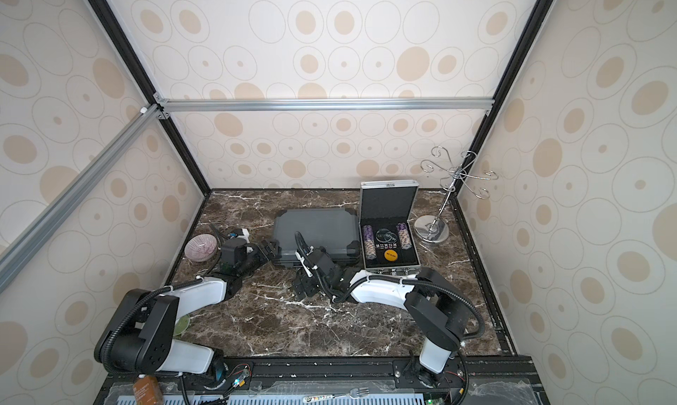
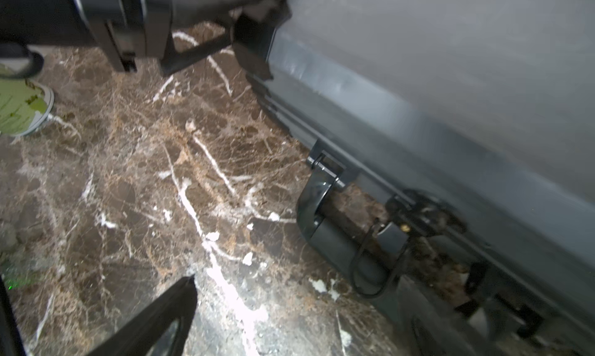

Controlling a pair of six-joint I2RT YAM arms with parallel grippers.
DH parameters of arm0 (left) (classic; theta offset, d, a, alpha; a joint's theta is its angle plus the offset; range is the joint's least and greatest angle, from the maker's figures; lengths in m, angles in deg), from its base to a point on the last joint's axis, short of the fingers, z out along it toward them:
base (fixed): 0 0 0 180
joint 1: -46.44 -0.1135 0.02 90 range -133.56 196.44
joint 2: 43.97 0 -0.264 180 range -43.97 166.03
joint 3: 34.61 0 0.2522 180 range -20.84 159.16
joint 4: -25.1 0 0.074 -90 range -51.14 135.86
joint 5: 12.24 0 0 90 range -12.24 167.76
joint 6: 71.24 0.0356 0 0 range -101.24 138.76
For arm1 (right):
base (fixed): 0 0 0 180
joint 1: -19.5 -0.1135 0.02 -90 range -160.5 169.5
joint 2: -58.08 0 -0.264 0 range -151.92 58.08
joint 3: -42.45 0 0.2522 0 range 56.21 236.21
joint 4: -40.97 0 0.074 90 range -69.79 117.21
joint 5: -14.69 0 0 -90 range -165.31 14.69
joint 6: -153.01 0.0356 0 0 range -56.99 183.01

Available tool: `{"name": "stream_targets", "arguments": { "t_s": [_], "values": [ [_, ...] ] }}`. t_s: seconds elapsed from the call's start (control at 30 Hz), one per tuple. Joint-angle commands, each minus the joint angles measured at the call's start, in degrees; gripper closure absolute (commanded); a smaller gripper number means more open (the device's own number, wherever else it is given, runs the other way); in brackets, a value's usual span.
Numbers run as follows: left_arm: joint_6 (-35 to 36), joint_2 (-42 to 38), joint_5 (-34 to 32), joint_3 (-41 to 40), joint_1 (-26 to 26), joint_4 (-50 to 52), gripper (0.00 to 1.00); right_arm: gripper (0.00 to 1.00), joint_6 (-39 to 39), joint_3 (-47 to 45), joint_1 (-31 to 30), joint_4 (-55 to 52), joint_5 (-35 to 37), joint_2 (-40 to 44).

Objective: Open the poker set cases
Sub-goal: Open the fastener on the poker set case, then open the case lid on the poker set case.

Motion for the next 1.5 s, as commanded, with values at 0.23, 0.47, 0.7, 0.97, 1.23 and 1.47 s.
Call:
{"name": "stream_targets", "arguments": {
  "t_s": [0.23,0.47,0.7,0.97,1.23,1.47],
  "values": [
    [2.2,-1.8,-2.3,-2.4,-0.9,6.8,0.08,0.01,3.3,-2.7,1.8,4.0,4.9,3.0],
    [1.1,-2.6,1.0,-3.0,-0.8,2.5,0.07,0.02,6.1,-5.2,2.4,6.1,12.2,6.4],
    [-0.6,-4.5,2.9,-4.1,-0.9,-2.0,0.04,0.01,5.7,-5.1,3.3,3.0,18.8,9.8],
    [-1.0,-6.2,3.4,-4.1,-0.9,-3.8,0.0,0.01,7.5,-6.1,8.2,-0.4,20.8,15.5],
    [-2.2,-7.9,4.6,-4.8,-0.8,-6.8,0.0,0.01,12.4,-8.9,14.9,-0.7,16.4,19.4],
    [-3.7,-9.0,5.7,-5.0,-0.8,-8.9,0.0,0.02,18.1,-11.8,20.4,-0.5,11.3,20.3]
  ]
}}
